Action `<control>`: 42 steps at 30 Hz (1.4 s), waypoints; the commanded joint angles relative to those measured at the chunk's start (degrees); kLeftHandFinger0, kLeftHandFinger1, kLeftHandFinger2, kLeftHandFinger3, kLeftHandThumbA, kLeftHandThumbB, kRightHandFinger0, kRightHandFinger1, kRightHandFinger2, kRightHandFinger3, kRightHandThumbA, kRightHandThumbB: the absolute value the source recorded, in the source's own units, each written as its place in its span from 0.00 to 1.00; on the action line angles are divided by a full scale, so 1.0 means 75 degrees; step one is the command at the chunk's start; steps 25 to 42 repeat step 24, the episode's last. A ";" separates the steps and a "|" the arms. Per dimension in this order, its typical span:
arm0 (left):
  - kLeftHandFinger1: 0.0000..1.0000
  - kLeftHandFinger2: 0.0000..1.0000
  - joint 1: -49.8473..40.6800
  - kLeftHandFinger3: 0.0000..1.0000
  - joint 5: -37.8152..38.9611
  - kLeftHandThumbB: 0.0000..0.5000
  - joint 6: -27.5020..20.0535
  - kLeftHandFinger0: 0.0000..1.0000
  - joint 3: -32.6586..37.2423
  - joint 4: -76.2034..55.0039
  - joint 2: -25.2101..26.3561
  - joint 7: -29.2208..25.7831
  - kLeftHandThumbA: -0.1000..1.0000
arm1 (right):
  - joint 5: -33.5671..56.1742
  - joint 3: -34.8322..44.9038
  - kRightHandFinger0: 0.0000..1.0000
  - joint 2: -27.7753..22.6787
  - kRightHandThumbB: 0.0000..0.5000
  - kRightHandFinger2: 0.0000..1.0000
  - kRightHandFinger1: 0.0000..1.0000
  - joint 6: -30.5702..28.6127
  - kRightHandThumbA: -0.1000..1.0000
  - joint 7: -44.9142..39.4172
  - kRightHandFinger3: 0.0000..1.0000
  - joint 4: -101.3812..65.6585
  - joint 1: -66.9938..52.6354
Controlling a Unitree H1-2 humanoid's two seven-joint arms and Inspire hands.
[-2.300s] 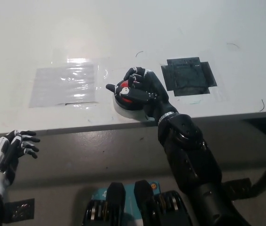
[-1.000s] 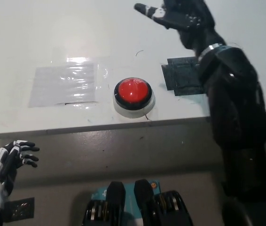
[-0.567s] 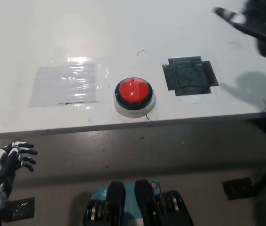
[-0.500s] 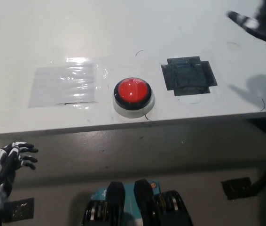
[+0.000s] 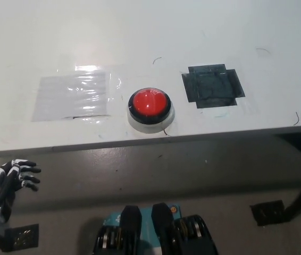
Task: The robot uses its right hand to make a fist and press the red button kept in the middle of the desk
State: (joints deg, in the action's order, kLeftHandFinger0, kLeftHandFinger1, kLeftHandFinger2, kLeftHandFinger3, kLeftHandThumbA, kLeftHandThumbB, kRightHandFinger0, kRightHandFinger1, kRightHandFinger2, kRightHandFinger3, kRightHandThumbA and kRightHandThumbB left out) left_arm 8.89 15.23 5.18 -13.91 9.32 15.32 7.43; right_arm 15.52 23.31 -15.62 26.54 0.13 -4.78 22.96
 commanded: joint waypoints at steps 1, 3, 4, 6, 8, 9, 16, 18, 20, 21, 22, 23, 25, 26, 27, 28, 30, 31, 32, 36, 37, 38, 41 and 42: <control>0.30 0.38 0.0153 0.50 0.0145 0.26 -0.0127 0.26 -0.0112 -0.0058 0.0211 0.0130 0.70 | -0.0042 0.0249 0.00 -0.0286 0.49 0.13 0.00 -0.0345 1.00 0.0147 0.15 -0.0089 -0.0239; 0.31 0.38 0.0171 0.50 0.0018 0.29 -0.0091 0.28 -0.0091 -0.0076 0.0234 0.0030 0.71 | -0.0108 0.0327 0.00 -0.0273 0.49 0.16 0.00 -0.0287 1.00 0.0294 0.11 -0.0030 -0.0428; 0.35 0.42 0.0168 0.52 -0.0100 0.27 -0.0032 0.32 -0.0039 -0.0167 0.0295 0.0005 0.73 | -0.0085 0.0349 0.00 -0.0298 0.48 0.16 0.00 -0.0374 1.00 0.0244 0.11 0.0037 -0.0526; 0.40 0.47 0.0172 0.57 0.0045 0.24 0.0015 0.39 -0.0095 -0.0161 0.0255 0.0034 0.72 | -0.0235 0.0268 0.00 -0.0440 0.50 0.10 0.00 -0.0429 1.00 0.0169 0.10 0.0138 -0.0780; 0.43 0.52 0.0181 0.61 -0.0046 0.24 -0.0066 0.42 -0.0022 -0.0087 0.0342 0.0117 0.75 | -0.0267 0.0248 0.00 -0.0508 0.52 0.01 0.00 -0.0422 1.00 0.0177 0.11 0.0247 -0.0912; 0.41 0.50 0.0180 0.59 -0.0005 0.29 -0.0089 0.40 -0.0053 -0.0079 0.0307 0.0096 0.75 | -0.0296 0.0259 0.00 -0.0497 0.52 0.01 0.00 -0.0292 1.00 0.0269 0.13 0.0221 -0.0940; 0.38 0.47 0.0099 0.55 0.0020 0.28 0.0075 0.34 -0.0073 -0.0213 0.0202 -0.0027 0.71 | -0.0084 0.0294 0.00 -0.0626 0.54 0.27 0.00 -0.0116 1.00 0.0177 0.40 0.0409 -0.1024; 0.37 0.46 0.0102 0.57 -0.0024 0.27 -0.0061 0.34 -0.0061 -0.0109 0.0197 -0.0020 0.72 | -0.0026 0.0322 0.00 -0.0658 0.54 0.24 0.00 -0.0088 1.00 0.0171 0.39 0.0495 -0.1002; 0.38 0.47 0.0082 0.58 -0.0017 0.27 0.0058 0.35 -0.0073 -0.0185 0.0170 -0.0072 0.72 | -0.0058 0.0312 0.00 -0.0666 0.52 0.21 0.01 -0.0042 1.00 0.0224 0.37 0.0531 -0.1003; 0.35 0.44 0.0076 0.57 -0.0032 0.25 0.0012 0.32 -0.0067 -0.0181 0.0168 -0.0067 0.72 | -0.0089 0.0306 0.00 -0.0669 0.54 0.22 0.01 -0.0019 1.00 0.0254 0.38 0.0534 -0.0999; 0.33 0.43 0.0070 0.56 -0.0058 0.25 -0.0059 0.29 -0.0057 -0.0173 0.0165 -0.0059 0.73 | -0.0128 0.0291 0.00 -0.0678 0.54 0.23 0.01 -0.0007 1.00 0.0290 0.38 0.0544 -0.0995; 0.32 0.42 0.0068 0.56 0.0134 0.28 0.0114 0.26 -0.0111 -0.0216 0.0143 -0.0003 0.72 | -0.0076 0.0339 0.00 -0.0650 0.54 0.22 0.01 0.0025 1.00 0.0324 0.38 0.0568 -0.0966; 0.33 0.43 0.0068 0.57 0.0101 0.26 0.0062 0.28 -0.0099 -0.0192 0.0155 0.0005 0.73 | -0.0071 0.0342 0.00 -0.0647 0.56 0.22 0.00 0.0038 1.00 0.0347 0.39 0.0578 -0.0956; 0.33 0.43 0.0068 0.57 0.0101 0.26 0.0062 0.28 -0.0099 -0.0192 0.0155 0.0005 0.73 | -0.0071 0.0342 0.00 -0.0647 0.56 0.22 0.00 0.0038 1.00 0.0347 0.39 0.0578 -0.0956; 0.33 0.43 0.0068 0.57 0.0101 0.26 0.0062 0.28 -0.0099 -0.0192 0.0155 0.0005 0.73 | -0.0071 0.0342 0.00 -0.0647 0.56 0.22 0.00 0.0038 1.00 0.0347 0.39 0.0578 -0.0956; 0.33 0.43 0.0068 0.57 0.0101 0.26 0.0062 0.28 -0.0099 -0.0192 0.0155 0.0005 0.73 | -0.0071 0.0342 0.00 -0.0647 0.56 0.22 0.00 0.0038 1.00 0.0347 0.39 0.0578 -0.0956; 0.33 0.43 0.0068 0.57 0.0101 0.26 0.0062 0.28 -0.0099 -0.0192 0.0155 0.0005 0.73 | -0.0071 0.0342 0.00 -0.0647 0.56 0.22 0.00 0.0038 1.00 0.0347 0.39 0.0578 -0.0956; 0.33 0.43 0.0068 0.57 0.0101 0.26 0.0062 0.28 -0.0099 -0.0192 0.0155 0.0005 0.73 | -0.0071 0.0342 0.00 -0.0647 0.56 0.22 0.00 0.0038 1.00 0.0347 0.39 0.0578 -0.0956; 0.33 0.43 0.0068 0.57 0.0101 0.26 0.0062 0.28 -0.0099 -0.0192 0.0155 0.0005 0.73 | -0.0071 0.0342 0.00 -0.0647 0.56 0.22 0.00 0.0038 1.00 0.0347 0.39 0.0578 -0.0956; 0.33 0.43 0.0068 0.57 0.0101 0.26 0.0062 0.28 -0.0099 -0.0192 0.0155 0.0005 0.73 | -0.0071 0.0342 0.00 -0.0647 0.56 0.22 0.00 0.0038 1.00 0.0347 0.39 0.0578 -0.0956; 0.33 0.43 0.0068 0.57 0.0101 0.26 0.0062 0.28 -0.0099 -0.0192 0.0155 0.0005 0.73 | -0.0071 0.0342 0.00 -0.0647 0.56 0.22 0.00 0.0038 1.00 0.0347 0.39 0.0578 -0.0956; 0.33 0.43 0.0068 0.57 0.0101 0.26 0.0062 0.28 -0.0099 -0.0192 0.0155 0.0005 0.73 | -0.0071 0.0342 0.00 -0.0647 0.56 0.22 0.00 0.0038 1.00 0.0347 0.39 0.0578 -0.0956; 0.33 0.43 0.0068 0.57 0.0101 0.26 0.0062 0.28 -0.0099 -0.0192 0.0155 0.0005 0.73 | -0.0071 0.0342 0.00 -0.0647 0.56 0.22 0.00 0.0038 1.00 0.0347 0.39 0.0578 -0.0956; 0.33 0.43 0.0068 0.57 0.0101 0.26 0.0062 0.28 -0.0099 -0.0192 0.0155 0.0005 0.73 | -0.0071 0.0342 0.00 -0.0647 0.56 0.22 0.00 0.0038 1.00 0.0347 0.39 0.0578 -0.0956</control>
